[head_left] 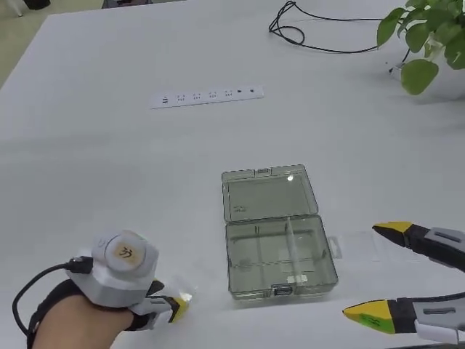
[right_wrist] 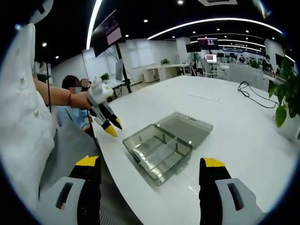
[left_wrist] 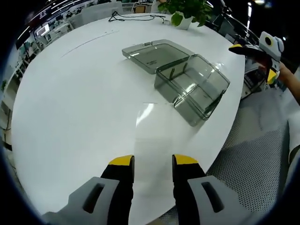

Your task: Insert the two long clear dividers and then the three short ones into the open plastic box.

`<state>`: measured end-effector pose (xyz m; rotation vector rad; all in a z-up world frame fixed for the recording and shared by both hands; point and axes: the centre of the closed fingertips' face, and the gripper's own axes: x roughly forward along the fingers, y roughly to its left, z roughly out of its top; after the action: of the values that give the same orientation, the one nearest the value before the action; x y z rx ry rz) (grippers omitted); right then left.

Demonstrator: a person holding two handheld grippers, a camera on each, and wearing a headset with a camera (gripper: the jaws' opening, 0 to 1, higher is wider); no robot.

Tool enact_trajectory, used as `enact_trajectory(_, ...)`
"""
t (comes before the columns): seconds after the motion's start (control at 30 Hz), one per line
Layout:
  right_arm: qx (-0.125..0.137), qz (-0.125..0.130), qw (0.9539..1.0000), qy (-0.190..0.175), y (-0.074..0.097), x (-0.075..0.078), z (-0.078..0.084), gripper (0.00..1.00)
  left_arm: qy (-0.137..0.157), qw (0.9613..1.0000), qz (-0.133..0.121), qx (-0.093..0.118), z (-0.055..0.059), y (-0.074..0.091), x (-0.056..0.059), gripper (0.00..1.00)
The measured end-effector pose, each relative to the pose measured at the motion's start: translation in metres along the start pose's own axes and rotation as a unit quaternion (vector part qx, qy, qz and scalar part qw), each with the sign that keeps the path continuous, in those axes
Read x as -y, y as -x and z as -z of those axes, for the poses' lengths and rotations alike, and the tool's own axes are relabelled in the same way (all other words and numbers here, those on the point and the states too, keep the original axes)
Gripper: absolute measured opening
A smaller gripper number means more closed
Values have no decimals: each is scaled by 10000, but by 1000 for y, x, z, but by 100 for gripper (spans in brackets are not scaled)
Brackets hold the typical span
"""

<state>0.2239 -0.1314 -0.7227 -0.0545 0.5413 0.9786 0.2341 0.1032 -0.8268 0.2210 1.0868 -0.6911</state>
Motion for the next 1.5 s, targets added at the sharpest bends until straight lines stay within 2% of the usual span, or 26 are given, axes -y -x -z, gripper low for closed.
enact_trajectory(0.13,125,-2,9999,-60,-2,-3,-15,87,284,9986,124,432,-15,11,4,30)
enact_trajectory(0.23,257,-19,9995,-153,-4,-6,-27,87,484,9951,286,807,-30,20,11,30)
enact_trajectory(0.33,403,-56,9989,-250,-8,-11,-40,86,547,9923,362,1049,-42,28,16,30)
enact_trajectory(0.5,547,-85,9967,-597,-15,-19,-63,80,716,9816,676,1638,-70,44,34,30)
enact_trajectory(0.67,757,-28,9944,-741,-21,-27,-84,72,821,9704,992,2041,-94,57,55,30)
enact_trajectory(0.77,924,-18,9914,-931,-25,-33,-98,65,904,9619,1192,2287,-108,64,67,30)
enact_trajectory(0.9,1019,-6,9894,-1039,-31,-39,-110,54,930,9555,1371,2441,-118,68,79,30)
enact_trajectory(0.93,1019,-1,9879,-1170,-34,-41,-111,51,936,9542,1397,2476,-120,69,81,30)
enact_trajectory(1.03,986,4,9871,-1264,-39,-44,-110,41,926,9499,1485,2590,-127,72,89,30)
enact_trajectory(1.07,871,69,9868,-1366,-42,-43,-106,37,934,9482,1503,2639,-130,74,91,30)
enact_trajectory(1.13,900,56,9855,-1437,-45,-45,-106,30,937,9461,1518,2702,-134,76,94,30)
enact_trajectory(1.27,867,102,9825,-1646,-52,-48,-106,26,863,9447,1520,2774,-140,79,98,30)
enact_trajectory(1.43,866,180,9803,-1766,-60,-49,-108,19,770,9451,1523,2787,-143,80,102,30)
enact_trajectory(1.5,834,190,9802,-1785,-63,-49,-107,17,684,9465,1473,2787,-144,80,103,30)
